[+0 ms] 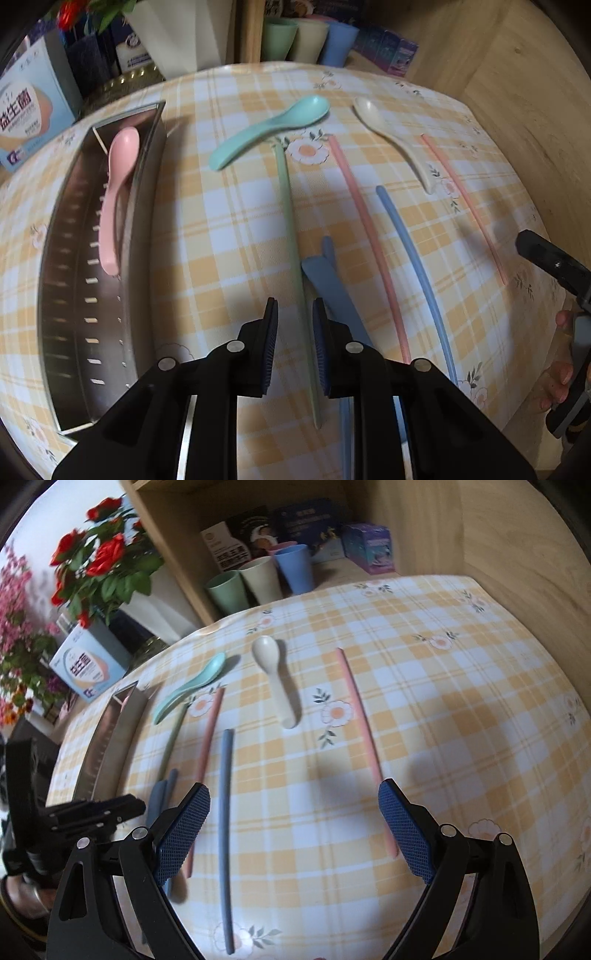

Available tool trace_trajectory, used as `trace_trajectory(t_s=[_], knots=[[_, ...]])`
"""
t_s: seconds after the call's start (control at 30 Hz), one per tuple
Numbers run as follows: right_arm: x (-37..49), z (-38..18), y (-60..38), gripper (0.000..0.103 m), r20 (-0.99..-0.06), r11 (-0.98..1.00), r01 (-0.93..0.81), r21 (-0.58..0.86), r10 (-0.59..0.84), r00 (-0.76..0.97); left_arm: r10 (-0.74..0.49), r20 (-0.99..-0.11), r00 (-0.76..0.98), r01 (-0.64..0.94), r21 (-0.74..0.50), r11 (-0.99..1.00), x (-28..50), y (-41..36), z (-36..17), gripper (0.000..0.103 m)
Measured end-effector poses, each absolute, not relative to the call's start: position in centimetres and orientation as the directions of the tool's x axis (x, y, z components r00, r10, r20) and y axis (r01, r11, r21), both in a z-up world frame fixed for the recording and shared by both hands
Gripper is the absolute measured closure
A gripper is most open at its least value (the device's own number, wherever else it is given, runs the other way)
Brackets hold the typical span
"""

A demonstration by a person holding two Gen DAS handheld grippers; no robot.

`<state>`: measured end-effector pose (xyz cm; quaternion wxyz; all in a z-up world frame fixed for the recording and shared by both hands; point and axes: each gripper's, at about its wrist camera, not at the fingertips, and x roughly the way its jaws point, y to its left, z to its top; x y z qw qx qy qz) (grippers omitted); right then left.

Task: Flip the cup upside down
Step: 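Lower the left tool onto the second green chopstick and close on it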

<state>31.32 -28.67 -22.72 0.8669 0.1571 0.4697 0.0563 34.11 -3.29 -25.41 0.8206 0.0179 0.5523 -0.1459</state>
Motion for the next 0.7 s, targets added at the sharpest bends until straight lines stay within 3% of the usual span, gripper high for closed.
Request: trace_trajectory(t_s=[0.7], knots=[[31.4,-23.8,-31.9,0.013,-0.789,0.919,0.112,0.378,0.256,0.558,-0.129,-0.890,0.437,0.282,0.000,0.959,37.0,-5.8,-26.7,0.085]])
